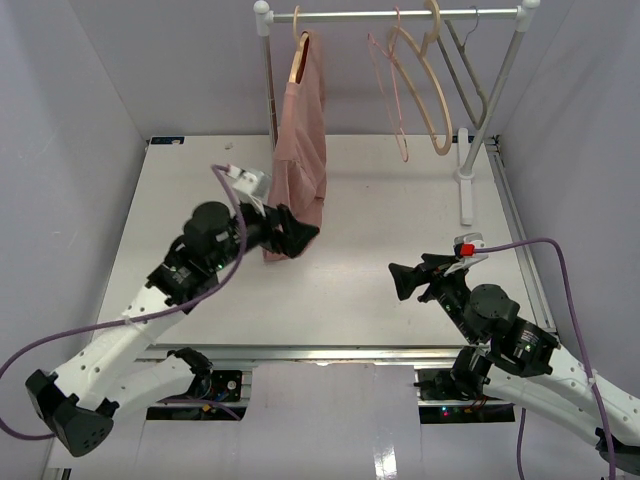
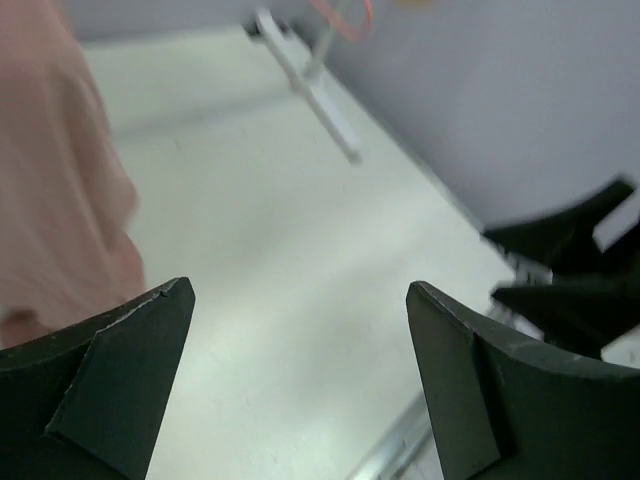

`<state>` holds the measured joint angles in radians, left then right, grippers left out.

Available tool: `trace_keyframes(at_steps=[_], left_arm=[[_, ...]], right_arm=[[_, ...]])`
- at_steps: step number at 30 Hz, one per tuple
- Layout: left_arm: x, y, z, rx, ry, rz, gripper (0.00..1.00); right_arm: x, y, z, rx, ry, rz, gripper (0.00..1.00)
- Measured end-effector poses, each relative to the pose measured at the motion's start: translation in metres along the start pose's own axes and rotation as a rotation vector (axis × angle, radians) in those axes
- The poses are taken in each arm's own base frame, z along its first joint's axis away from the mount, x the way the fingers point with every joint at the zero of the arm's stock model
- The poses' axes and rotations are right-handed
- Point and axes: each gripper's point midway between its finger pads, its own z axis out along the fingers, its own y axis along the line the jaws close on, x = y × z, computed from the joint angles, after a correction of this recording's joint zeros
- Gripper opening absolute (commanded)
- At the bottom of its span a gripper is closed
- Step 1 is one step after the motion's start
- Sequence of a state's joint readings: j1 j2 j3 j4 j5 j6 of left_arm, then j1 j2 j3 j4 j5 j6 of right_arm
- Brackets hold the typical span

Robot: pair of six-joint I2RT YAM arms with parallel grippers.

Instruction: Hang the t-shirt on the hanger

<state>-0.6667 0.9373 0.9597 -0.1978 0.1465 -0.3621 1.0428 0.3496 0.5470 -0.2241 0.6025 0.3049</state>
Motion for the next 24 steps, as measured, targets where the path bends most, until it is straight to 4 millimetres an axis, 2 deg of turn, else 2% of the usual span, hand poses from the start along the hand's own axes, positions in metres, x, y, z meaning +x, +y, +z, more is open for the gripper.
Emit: trace_keyframes(at_steps=[3, 5, 8, 15, 24], left_arm=[[0.069, 0.004, 0.002, -0.012, 0.133, -0.010, 0.98], [0.089, 0.013, -0.001, -0.044, 0.152, -0.011, 0.98], [0.090, 0.017, -0.009, -0.061, 0.097, -0.013, 0.98], [0.073, 0.003, -0.020, -0.006, -0.039, -0.012, 0.98], [0.089, 0.009, -0.022, -0.020, -0.048, -0.010, 0.98]], right_arm=[[0.001, -0.003, 0.000, 0.014, 0.005, -0.004, 0.90], [0.001, -0.003, -0.001, 0.012, 0.005, -0.009, 0.90], [0.002, 0.000, 0.000, -0.005, 0.008, -0.023, 0.90], [0.006, -0.001, 0.001, -0.003, 0.019, -0.040, 0.90], [0.006, -0.002, 0.001, -0.002, 0.019, -0.058, 0.90]])
